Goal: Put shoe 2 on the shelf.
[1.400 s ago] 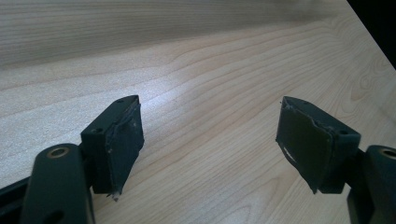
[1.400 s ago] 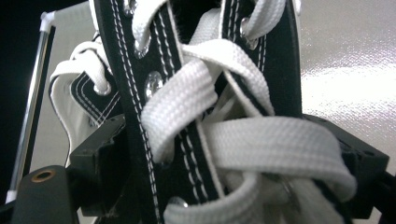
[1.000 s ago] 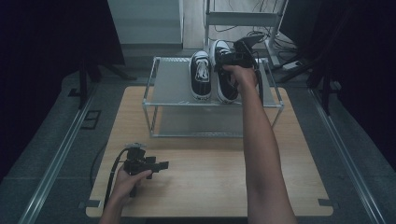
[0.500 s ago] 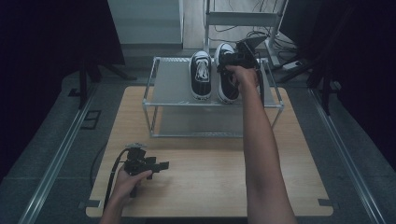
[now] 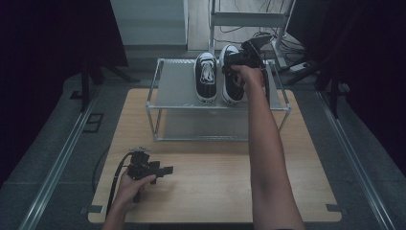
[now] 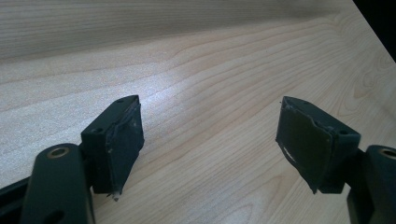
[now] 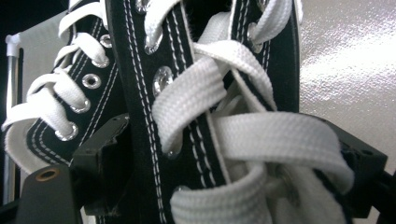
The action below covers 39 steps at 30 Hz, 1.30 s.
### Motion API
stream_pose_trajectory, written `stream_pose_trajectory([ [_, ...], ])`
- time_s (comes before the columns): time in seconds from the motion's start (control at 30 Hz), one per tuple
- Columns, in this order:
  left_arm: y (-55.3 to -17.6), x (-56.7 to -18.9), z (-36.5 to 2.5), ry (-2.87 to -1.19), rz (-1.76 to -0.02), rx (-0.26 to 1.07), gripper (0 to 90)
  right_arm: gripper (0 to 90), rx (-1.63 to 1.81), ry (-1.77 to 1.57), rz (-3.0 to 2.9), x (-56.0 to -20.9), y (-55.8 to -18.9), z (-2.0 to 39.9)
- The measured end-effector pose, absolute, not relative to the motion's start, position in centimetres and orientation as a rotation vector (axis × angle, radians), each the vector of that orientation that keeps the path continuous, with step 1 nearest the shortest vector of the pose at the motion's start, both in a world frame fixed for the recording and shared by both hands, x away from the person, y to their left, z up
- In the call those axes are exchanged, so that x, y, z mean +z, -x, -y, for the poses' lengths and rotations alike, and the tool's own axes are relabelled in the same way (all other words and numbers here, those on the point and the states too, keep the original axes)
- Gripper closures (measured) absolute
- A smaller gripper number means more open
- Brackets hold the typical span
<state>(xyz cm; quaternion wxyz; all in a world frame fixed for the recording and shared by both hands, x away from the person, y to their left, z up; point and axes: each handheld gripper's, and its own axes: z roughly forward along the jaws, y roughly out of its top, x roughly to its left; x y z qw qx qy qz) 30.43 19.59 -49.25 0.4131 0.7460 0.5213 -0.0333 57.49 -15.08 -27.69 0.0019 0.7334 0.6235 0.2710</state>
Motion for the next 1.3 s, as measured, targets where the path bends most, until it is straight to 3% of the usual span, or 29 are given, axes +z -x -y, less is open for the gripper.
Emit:
stream_pose_trajectory([
  [0.6,-30.4,-49.3,-19.6,-1.881,-1.313,-0.081,23.0,14.1,0.772,-2.353,-1.962,-28.5,-58.5,15.2],
  [0.87,-30.3,-49.2,-19.5,-1.879,-1.31,-0.084,23.1,18.2,0.813,-2.315,-1.941,-28.2,-58.2,14.9],
  [1.3,-30.3,-49.3,-19.3,-1.889,-1.308,-0.074,23.1,20.5,0.961,-2.124,-2.054,-27.3,-55.6,15.6],
])
